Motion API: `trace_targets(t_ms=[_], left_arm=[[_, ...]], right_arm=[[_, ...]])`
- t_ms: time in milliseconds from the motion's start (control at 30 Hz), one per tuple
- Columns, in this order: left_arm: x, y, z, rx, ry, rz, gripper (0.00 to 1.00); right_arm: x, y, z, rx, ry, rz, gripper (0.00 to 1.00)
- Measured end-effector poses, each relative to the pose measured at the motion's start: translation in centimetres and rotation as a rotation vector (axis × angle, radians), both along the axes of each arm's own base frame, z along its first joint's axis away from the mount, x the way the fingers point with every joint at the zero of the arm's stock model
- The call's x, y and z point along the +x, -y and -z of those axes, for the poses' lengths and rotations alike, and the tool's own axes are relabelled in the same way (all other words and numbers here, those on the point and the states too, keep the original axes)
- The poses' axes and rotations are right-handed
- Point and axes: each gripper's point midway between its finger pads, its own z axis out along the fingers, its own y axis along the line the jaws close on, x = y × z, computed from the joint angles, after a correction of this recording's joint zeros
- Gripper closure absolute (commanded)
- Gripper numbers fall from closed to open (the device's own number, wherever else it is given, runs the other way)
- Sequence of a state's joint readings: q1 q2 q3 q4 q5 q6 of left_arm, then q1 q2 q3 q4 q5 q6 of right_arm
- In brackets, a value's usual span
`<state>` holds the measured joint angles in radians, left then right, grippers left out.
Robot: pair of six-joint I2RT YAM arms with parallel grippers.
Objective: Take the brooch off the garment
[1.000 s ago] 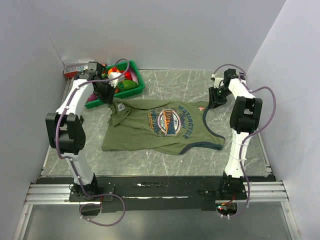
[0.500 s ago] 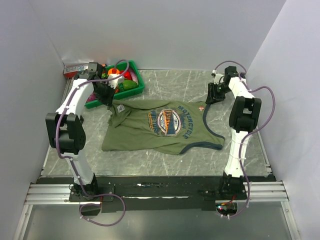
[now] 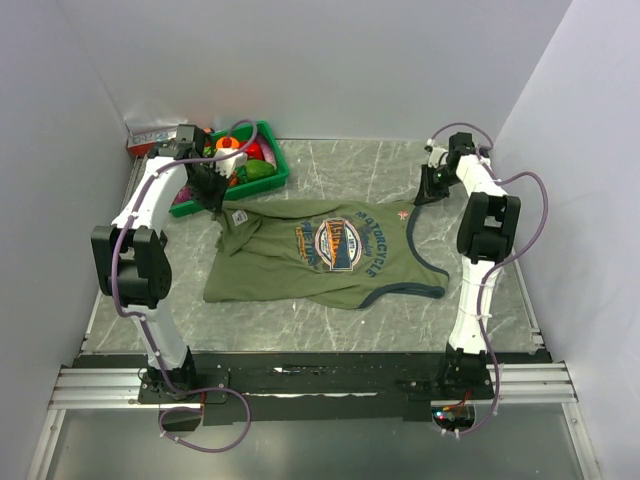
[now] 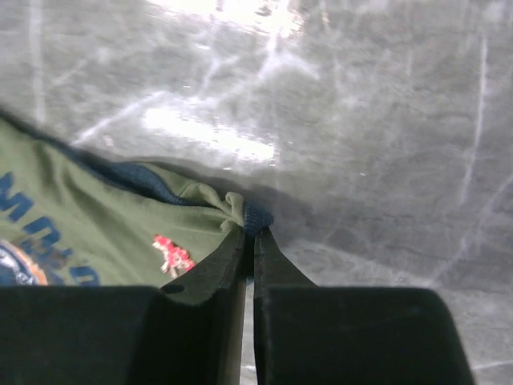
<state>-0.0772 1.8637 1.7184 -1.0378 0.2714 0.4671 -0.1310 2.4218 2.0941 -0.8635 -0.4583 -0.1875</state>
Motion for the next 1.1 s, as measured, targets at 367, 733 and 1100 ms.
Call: trace_targets(t_ms=[367, 733, 1100], left_arm=[[6.1, -0.8, -17.2, 0.018, 0.473, -0.061, 0.99], [-2.3, -4.4, -37.1, 0.046, 1.137, -0.224, 0.99], [-16.0, -4.1, -47.4, -0.054, 1.483, -0.174, 0.96]], right_arm=[[-3.9, -0.3, -24.2, -0.028, 0.651, -0.09, 1.0], [-17.9, -1.2, -45.6, -0.248, 1.22, -0.075, 1.0], [-29.5, -0.5, -49.9, -0.358, 1.346, 0.093, 1.0]])
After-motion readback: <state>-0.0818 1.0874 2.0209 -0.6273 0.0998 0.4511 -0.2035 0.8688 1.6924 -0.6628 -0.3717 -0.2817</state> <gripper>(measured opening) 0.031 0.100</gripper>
